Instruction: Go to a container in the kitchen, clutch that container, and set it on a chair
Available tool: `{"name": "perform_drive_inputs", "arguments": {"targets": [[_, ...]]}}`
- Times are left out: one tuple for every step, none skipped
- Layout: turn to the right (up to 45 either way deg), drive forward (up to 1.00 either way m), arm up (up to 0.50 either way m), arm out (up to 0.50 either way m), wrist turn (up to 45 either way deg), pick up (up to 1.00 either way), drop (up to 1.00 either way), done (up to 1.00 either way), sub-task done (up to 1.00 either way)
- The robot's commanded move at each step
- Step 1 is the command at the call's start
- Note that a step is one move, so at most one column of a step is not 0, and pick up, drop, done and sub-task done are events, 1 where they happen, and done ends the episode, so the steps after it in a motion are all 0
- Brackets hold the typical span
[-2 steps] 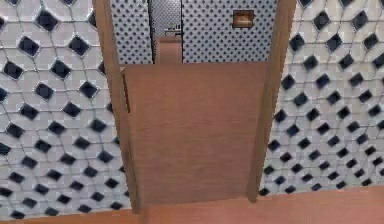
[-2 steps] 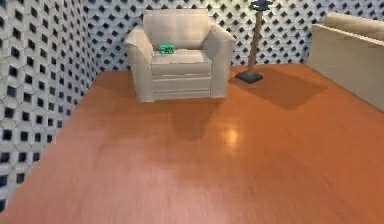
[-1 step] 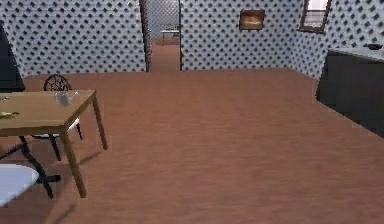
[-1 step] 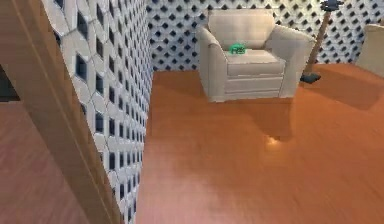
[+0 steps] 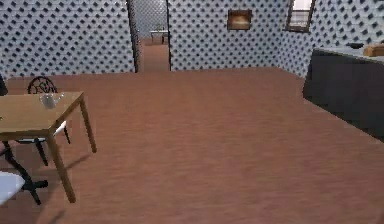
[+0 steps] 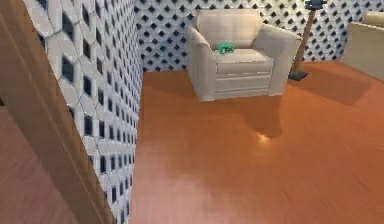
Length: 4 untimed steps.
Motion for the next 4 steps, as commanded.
{"name": "perform_drive_inputs", "arguments": {"targets": [[0.0, 0.05, 0.00, 0.00, 0.0, 0.00, 0.00, 0.00, 0.00], [-24.0, 0.00, 0.00, 0.00, 0.0, 0.00, 0.00, 0.00, 0.00], [0.0, 1.00, 0.00, 0.00, 0.0, 0.00, 0.00, 0.00, 0.00], [-9.0, 0.00, 0.00, 0.00, 0.0, 0.00, 0.00, 0.00, 0.00]]}}
